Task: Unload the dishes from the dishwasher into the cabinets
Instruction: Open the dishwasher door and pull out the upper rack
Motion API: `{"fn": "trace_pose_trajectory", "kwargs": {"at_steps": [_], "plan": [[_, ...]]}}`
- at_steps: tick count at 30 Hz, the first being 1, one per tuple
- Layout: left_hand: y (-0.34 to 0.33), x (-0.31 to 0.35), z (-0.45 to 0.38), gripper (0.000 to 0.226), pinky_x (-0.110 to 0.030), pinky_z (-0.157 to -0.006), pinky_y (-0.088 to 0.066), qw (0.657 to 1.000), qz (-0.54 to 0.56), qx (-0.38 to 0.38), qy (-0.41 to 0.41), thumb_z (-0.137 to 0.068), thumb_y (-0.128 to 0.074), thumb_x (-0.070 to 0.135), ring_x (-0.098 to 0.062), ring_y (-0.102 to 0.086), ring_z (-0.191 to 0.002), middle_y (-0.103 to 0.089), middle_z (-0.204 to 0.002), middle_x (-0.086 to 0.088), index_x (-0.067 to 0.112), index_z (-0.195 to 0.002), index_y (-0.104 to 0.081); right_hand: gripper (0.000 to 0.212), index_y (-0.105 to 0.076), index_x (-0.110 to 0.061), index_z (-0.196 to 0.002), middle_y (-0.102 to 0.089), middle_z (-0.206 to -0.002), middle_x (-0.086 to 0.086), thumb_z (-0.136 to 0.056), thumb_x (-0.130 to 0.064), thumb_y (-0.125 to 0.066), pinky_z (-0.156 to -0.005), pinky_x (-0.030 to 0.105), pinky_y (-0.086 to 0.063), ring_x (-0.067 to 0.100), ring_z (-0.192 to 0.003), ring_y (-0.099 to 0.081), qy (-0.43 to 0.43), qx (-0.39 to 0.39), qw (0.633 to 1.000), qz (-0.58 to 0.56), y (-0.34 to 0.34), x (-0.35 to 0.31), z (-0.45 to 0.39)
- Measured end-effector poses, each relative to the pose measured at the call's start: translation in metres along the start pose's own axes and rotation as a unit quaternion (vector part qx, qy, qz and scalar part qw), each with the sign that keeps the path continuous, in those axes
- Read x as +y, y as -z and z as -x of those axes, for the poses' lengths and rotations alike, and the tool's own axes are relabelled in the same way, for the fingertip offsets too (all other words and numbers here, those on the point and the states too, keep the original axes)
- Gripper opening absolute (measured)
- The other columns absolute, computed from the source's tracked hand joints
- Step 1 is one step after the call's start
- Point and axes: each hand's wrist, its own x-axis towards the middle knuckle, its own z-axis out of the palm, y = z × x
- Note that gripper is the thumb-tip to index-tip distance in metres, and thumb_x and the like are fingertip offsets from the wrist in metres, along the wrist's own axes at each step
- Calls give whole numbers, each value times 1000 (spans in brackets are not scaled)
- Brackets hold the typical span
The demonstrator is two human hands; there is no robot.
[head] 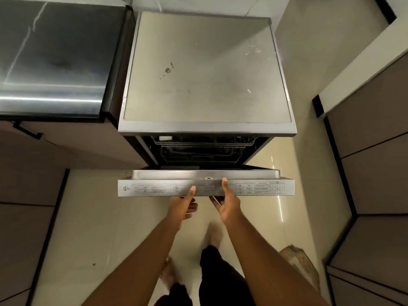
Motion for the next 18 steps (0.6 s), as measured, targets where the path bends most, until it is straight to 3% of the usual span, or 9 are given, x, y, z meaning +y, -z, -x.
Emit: {"fn": "trace_pose_trajectory", "kwargs": {"at_steps": [2,3,5,7,10,13,15,16,18], "plan": [[12,-8,9,37,-29,-63,-54,982,-168,30,-85,-92,-61,46,-14,-69,-68,-72,-75,0,9,-95,-67,52,-53,-4,-128,-60,-124,15,-87,-26,-76,-88,46,-56,30,-111,-60,-22,7,1000,10,8,5,3],[19,-12,16,29,-30,-63,-54,953,-256,60,-152,-93,-60,41,-14,-68,-68,-70,-74,3,13,-91,-66,50,-53,-4,-126,-59,-126,16,-87,-26,-75,-93,48,-54,32,-110,-61,-33,7,999,15,13,9,6],[30,-14,22,17,-32,-68,-53,872,-376,139,-282,-92,-61,37,-17,-63,-81,-66,-84,5,21,-88,-63,47,-53,-5,-123,-59,-127,18,-88,-27,-74,-101,51,-50,35,-109,-62,-52,5,998,21,22,14,5],[44,-14,23,20,-38,-82,-51,788,-451,172,-383,-89,-64,36,-20,-54,-106,-60,-108,1,22,-103,-62,47,-51,-7,-124,-58,-128,17,-89,-29,-73,-103,53,-48,37,-110,-62,-65,3,997,33,31,25,8],[59,-24,15,62,-45,-109,-35,710,-595,120,-358,-85,-66,46,-27,-34,-134,-41,-138,-4,21,-137,-44,40,-52,-8,-121,-58,-128,18,-92,-28,-70,-105,51,-47,39,-116,-60,-71,11,995,64,39,37,13],[70,-54,13,81,-46,-116,-25,674,-646,102,-344,-80,-70,50,-29,-33,-134,-35,-145,-6,19,-146,-33,30,-62,-8,-118,-61,-126,18,-92,-20,-71,-101,45,-51,34,-118,-59,-46,58,987,144,47,42,25],[72,-70,13,84,-47,-118,-24,660,-647,123,-362,-79,-71,50,-32,-34,-133,-37,-145,-10,16,-147,-34,23,-71,-14,-111,-68,-117,9,-89,-22,-71,-91,40,-55,27,-111,-62,36,95,950,296,50,43,37],[71,-74,13,83,-47,-118,-23,660,-642,126,-369,-80,-70,49,-33,-34,-134,-38,-145,-11,15,-147,-33,21,-73,-19,-107,-70,-112,3,-87,-25,-70,-88,37,-55,24,-107,-64,101,115,910,386,55,46,46],[71,-75,14,77,-46,-118,-22,666,-636,120,-370,-85,-64,49,-32,-33,-134,-38,-144,-10,16,-147,-33,25,-68,-22,-111,-68,-112,-2,-86,-25,-67,-85,34,-54,21,-106,-63,212,156,792,551,64,56,60]]}}
